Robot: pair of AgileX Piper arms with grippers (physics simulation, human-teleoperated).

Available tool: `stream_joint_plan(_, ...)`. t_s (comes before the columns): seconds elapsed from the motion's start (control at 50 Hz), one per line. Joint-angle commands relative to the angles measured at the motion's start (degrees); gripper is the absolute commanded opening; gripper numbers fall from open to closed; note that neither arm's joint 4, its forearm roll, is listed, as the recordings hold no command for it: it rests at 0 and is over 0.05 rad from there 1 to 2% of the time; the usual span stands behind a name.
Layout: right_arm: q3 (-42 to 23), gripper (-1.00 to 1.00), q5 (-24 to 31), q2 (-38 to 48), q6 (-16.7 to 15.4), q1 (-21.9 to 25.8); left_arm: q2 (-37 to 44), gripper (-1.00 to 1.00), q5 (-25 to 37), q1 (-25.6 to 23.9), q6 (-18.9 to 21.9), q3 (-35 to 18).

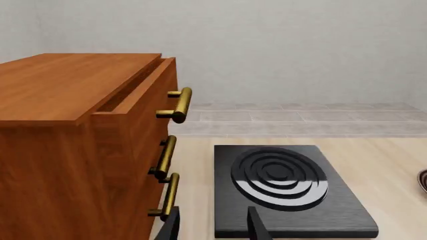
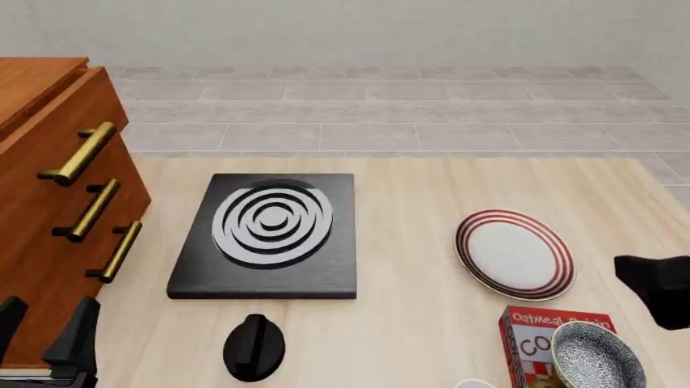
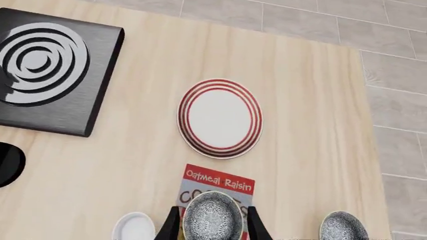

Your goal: Pick the akita bowl on the cookies box and place it on the plate.

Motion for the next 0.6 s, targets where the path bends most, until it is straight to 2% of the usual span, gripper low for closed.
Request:
stream_joint_plan(0.02,0.5,1.00,0.0,0.1,0.0,-0.3,0.0,1.00,0.0,0.0,0.0,0.0)
stream_joint_plan(0.04,-0.1,1.00,0.5,-0.1,0.2,3.4,0.0,1.00,0.0,0.0,0.0,0.0)
stream_joint_plan(0.06,1.0,1.00,0.6,0.1,0.6,0.4,0.0,1.00,0.0,0.0,0.0,0.0)
stream_joint_plan(0.08,1.0,1.00,0.6,0.2,0.5,0.5,0.0,1.00,0.0,0.0,0.0,0.0)
stream_joint_plan(0.1,1.2,1.00,0.7,0.3,1.9,1.0,0.0,1.00,0.0,0.0,0.0,0.0)
stream_joint_plan(0.12,1.4,1.00,0.7,0.0,0.9,0.5,0.0,1.00,0.0,0.0,0.0,0.0)
stream_joint_plan(0.18,2.8,1.00,1.0,-0.1,1.8,1.0,0.0,1.00,0.0,0.0,0.0,0.0)
stream_joint_plan(0.28,5.1,1.00,3.4,-2.3,0.4,-0.2,0.0,1.00,0.0,0.0,0.0,0.0)
stream_joint_plan(0.3,5.8,1.00,4.3,-2.8,2.3,0.7,0.0,1.00,0.0,0.0,0.0,0.0)
stream_joint_plan(0.32,6.1,1.00,5.0,-3.7,0.4,-0.5,0.0,1.00,0.0,0.0,0.0,0.0)
stream_joint_plan(0.34,6.6,1.00,5.5,-3.9,1.2,-0.4,0.0,1.00,0.0,0.0,0.0,0.0)
stream_joint_plan(0.38,7.1,1.00,6.9,-5.2,0.2,-0.8,0.0,1.00,0.0,0.0,0.0,0.0)
stream_joint_plan(0.4,7.0,1.00,7.8,-5.7,3.3,1.3,0.0,1.00,0.0,0.0,0.0,0.0)
stream_joint_plan(0.42,6.7,1.00,8.3,-6.0,1.3,0.6,0.0,1.00,0.0,0.0,0.0,0.0)
stream_joint_plan(0.44,6.7,1.00,8.6,-5.7,4.3,2.0,0.0,1.00,0.0,0.0,0.0,0.0)
stream_joint_plan(0.46,6.4,1.00,9.2,-6.0,2.5,0.8,0.0,1.00,0.0,0.0,0.0,0.0)
stream_joint_plan(0.48,6.4,1.00,9.4,-6.1,2.4,0.6,0.0,1.00,0.0,0.0,0.0,0.0)
stream_joint_plan(0.52,6.0,1.00,10.1,-6.2,4.9,2.3,0.0,1.00,0.0,0.0,0.0,0.0)
stream_joint_plan(0.6,5.6,1.00,10.2,-6.2,4.4,2.8,0.0,1.00,0.0,0.0,0.0,0.0)
